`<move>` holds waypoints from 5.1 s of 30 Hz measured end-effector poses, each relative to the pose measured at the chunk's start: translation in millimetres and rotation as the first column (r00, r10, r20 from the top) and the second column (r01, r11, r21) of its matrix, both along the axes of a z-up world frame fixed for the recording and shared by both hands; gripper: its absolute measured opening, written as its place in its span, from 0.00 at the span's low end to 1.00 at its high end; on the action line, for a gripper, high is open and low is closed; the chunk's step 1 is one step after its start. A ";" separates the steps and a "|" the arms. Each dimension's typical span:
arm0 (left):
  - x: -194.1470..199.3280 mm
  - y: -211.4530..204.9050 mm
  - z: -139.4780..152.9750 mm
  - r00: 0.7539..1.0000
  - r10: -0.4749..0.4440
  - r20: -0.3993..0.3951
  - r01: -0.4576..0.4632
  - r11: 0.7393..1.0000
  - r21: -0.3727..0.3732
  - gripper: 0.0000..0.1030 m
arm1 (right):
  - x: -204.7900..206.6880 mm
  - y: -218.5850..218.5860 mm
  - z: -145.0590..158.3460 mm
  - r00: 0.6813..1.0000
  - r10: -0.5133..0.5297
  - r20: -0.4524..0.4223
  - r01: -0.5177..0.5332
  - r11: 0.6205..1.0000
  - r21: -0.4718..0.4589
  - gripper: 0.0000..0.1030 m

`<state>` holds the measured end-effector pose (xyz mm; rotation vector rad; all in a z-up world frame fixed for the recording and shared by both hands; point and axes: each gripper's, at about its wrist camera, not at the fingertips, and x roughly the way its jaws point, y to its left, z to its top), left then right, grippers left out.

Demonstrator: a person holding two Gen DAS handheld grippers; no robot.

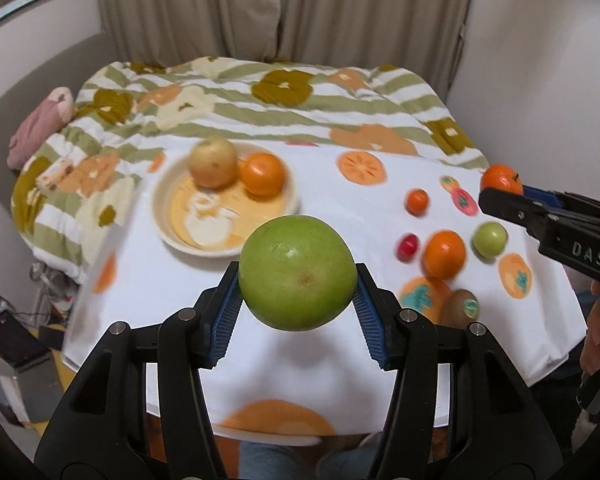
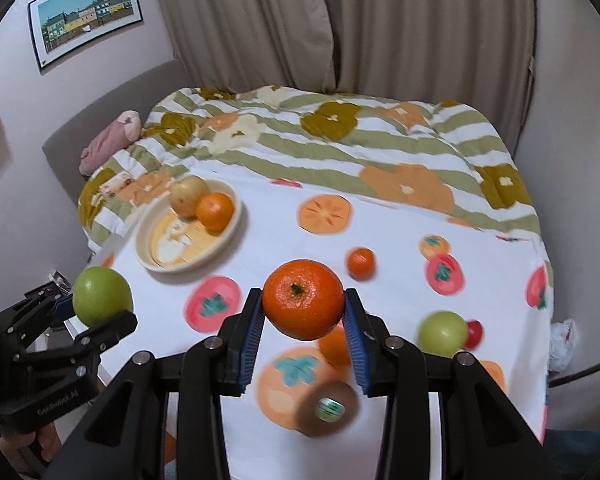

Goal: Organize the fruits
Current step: 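Carry the green apple and tangerine to the plate and release both, then withdraw both tools from the plate toward the remaining fruits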

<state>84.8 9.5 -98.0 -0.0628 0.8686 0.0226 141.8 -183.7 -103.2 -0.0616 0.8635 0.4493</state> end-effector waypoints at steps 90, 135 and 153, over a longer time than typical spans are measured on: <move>110.6 187.4 -78.6 0.977 -0.131 -0.168 0.145 0.987 0.074 1.00 | 85.8 185.8 -93.3 0.988 -0.085 -0.125 0.090 0.995 0.037 0.89; 18.8 -61.5 7.6 0.972 -0.231 -0.038 0.230 0.973 -0.022 1.00 | -17.0 -79.2 8.4 0.971 -0.239 -0.009 0.239 0.971 -0.003 1.00; 19.5 -170.9 -77.7 0.941 -0.297 -0.163 0.298 0.954 -0.021 0.99 | 10.9 -153.0 -74.6 0.964 -0.241 -0.115 0.245 0.969 0.022 1.00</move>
